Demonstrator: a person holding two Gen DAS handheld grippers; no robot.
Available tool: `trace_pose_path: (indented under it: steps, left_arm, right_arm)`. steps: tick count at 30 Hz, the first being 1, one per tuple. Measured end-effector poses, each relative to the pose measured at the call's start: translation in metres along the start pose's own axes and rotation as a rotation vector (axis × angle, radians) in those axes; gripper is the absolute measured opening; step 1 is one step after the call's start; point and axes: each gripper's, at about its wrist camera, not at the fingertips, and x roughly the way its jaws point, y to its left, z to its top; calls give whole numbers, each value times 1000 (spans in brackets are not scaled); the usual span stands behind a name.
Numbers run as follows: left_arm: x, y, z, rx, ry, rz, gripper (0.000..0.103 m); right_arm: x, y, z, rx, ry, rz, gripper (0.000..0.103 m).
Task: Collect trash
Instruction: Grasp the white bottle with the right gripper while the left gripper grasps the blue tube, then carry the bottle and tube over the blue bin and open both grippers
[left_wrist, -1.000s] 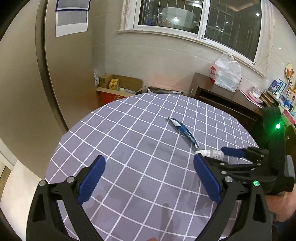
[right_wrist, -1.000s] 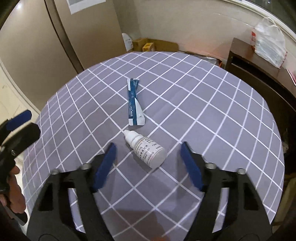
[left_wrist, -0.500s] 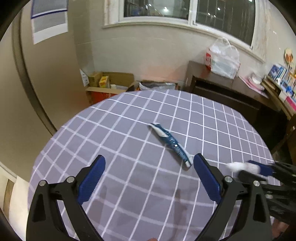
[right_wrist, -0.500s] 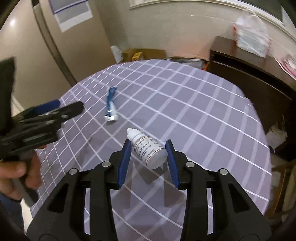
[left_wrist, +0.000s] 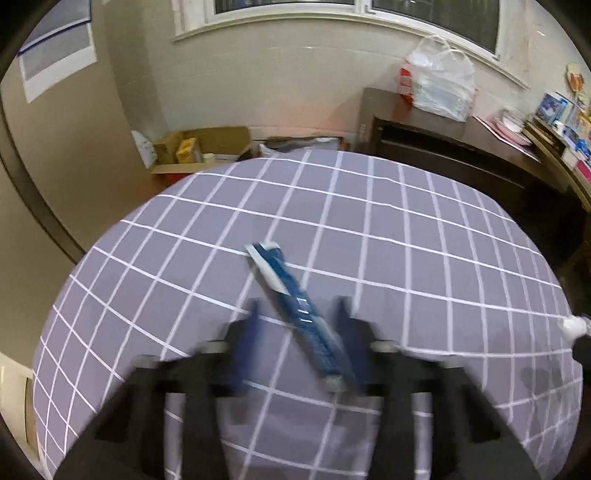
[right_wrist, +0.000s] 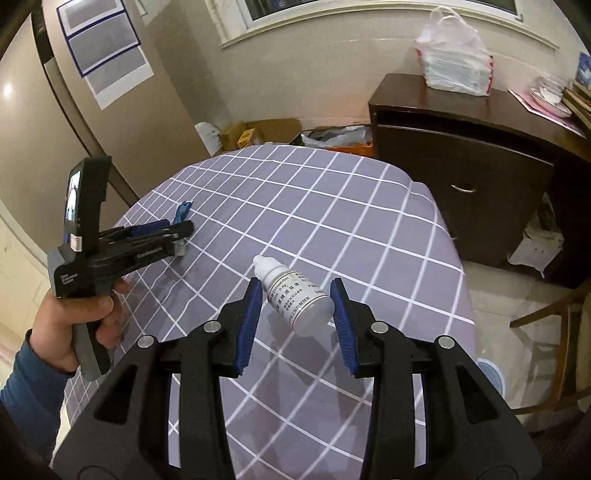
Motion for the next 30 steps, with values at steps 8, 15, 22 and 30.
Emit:
trace_pose_path:
  steps: [8,15,22,30]
  left_arm:
    - [-26,-3,-20,-44,-26,-65,10]
    - [-66,-28,-28,-31,-98,-96,10]
    - [-114,-79,-25,31,-189,-158,10]
    - [-156,-171,-22,158,-249,-285,10]
  right_arm:
    - [-17,-9,-5,17,-36,14,38]
    - [-48,-18,-9,27,-90,15,38]
    - [-91,-40,-6,60,-174,5,38]
    - [-165,-102,-15,155,-306,-84,38]
